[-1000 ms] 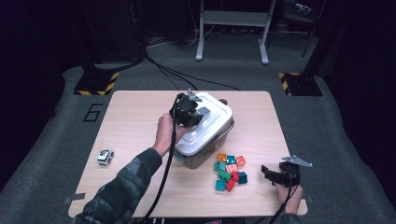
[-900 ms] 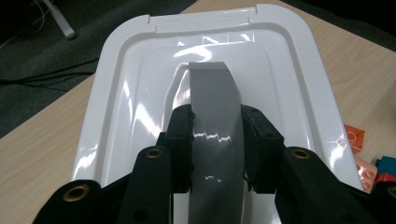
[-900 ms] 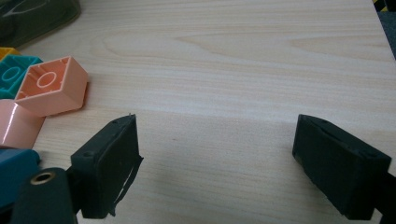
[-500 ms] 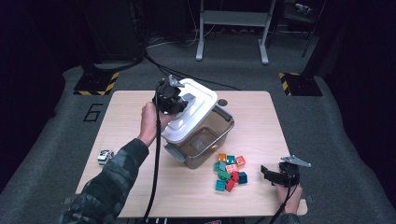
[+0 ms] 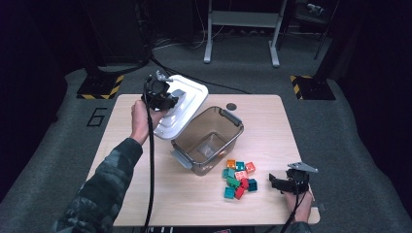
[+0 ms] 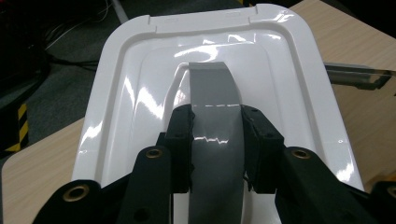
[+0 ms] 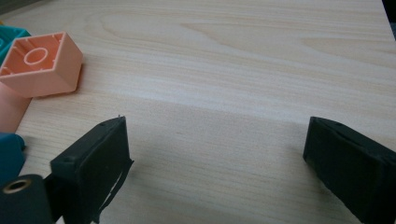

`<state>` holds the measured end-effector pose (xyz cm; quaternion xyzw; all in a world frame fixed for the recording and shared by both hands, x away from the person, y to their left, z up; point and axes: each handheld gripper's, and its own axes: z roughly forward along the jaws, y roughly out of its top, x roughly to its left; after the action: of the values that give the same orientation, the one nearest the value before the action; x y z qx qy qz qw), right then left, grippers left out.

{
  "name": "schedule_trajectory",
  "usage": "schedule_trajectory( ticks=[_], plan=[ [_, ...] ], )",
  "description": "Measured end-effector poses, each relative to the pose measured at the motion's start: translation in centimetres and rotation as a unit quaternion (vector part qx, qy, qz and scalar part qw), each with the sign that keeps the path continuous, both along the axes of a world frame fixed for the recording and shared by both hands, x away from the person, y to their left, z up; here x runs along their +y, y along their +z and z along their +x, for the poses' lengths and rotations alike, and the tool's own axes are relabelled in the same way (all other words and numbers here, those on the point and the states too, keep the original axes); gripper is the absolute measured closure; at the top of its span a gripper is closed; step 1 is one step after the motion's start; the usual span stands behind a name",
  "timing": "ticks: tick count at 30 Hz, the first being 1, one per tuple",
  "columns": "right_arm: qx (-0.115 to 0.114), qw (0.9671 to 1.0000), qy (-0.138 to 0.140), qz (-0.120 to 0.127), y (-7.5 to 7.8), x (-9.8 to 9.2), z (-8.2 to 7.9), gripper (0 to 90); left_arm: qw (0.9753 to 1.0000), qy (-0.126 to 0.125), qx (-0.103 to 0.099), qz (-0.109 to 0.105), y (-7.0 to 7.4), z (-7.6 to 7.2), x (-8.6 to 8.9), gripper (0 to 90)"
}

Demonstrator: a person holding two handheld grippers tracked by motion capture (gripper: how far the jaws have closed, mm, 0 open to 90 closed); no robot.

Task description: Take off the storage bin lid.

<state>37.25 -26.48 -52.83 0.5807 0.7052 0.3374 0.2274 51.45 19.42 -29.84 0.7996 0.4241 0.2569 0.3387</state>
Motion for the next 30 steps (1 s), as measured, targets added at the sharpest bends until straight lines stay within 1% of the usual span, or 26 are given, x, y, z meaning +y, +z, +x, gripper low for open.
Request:
schedule_trajectory(
  ticks=[5, 6, 7, 9, 11, 13, 14, 16, 18, 20, 22, 23, 26, 29, 30],
  plan=[
    [0.006, 0.9999, 0.001, -0.016, -0.1, 0.3, 0.1, 1.2, 0.9998, 0.018, -0.003, -0.001, -0.1, 0.6, 1.3, 66.8],
    [0.005, 0.9997, 0.006, -0.022, -0.1, 0.3, 0.1, 0.9, 0.9997, 0.023, -0.003, -0.002, -0.2, 0.7, 1.6, 66.8],
    [0.007, 0.9997, 0.002, -0.022, -0.1, 0.4, 0.1, 0.9, 0.9997, 0.026, -0.003, -0.003, -0.2, 0.8, 1.9, 66.7],
    [0.009, 0.9995, -0.002, -0.030, -0.1, 0.5, 0.1, 0.7, 0.9993, 0.036, -0.003, -0.009, -0.5, 1.1, 2.4, 66.7],
    [0.009, 0.9993, -0.003, -0.035, -0.1, 0.6, 0.2, 0.1, 0.9988, 0.048, 0.001, -0.010, -0.9, 1.5, 2.9, 66.7],
    [0.010, 0.9993, -0.004, -0.035, -0.1, 0.6, 0.3, 0.1, 0.9986, 0.053, 0.002, -0.007, -1.2, 1.7, 3.3, 66.7],
    [0.008, 0.9993, -0.004, -0.036, -0.1, 0.6, 0.3, 0.1, 0.9981, 0.060, 0.001, -0.012, -1.5, 1.8, 3.4, 66.7],
    [0.010, 0.9993, -0.006, -0.035, -0.1, 0.6, 0.3, 0.1, 0.9978, 0.065, 0.005, -0.010, -1.9, 2.2, 3.9, 66.8],
    [0.009, 0.9993, -0.005, -0.036, -0.1, 0.6, 0.3, 0.0, 0.9976, 0.068, 0.003, -0.016, -2.3, 2.4, 4.2, 66.8],
    [0.009, 0.9993, -0.005, -0.037, -0.1, 0.6, 0.3, 0.0, 0.9971, 0.075, -0.002, -0.014, -2.8, 2.6, 4.3, 66.7],
    [0.009, 0.9993, -0.005, -0.035, -0.1, 0.6, 0.4, 0.0, 0.9968, 0.080, 0.001, -0.012, -3.3, 2.8, 4.6, 66.7],
    [0.009, 0.9993, -0.005, -0.036, -0.1, 0.6, 0.4, 0.0, 0.9966, 0.082, 0.003, -0.008, -3.6, 2.9, 4.7, 66.8],
    [0.009, 0.9993, -0.006, -0.036, -0.1, 0.6, 0.3, 0.1, 0.9955, 0.093, 0.016, -0.005, -4.5, 3.3, 5.1, 66.7],
    [0.009, 0.9993, -0.005, -0.036, -0.1, 0.6, 0.3, 0.1, 0.9943, 0.104, 0.021, -0.010, -5.6, 3.7, 5.6, 66.7],
    [0.009, 0.9993, -0.005, -0.036, -0.1, 0.6, 0.3, 0.1, 0.9940, 0.106, 0.025, -0.009, -5.9, 3.8, 5.7, 66.7]
  ],
)
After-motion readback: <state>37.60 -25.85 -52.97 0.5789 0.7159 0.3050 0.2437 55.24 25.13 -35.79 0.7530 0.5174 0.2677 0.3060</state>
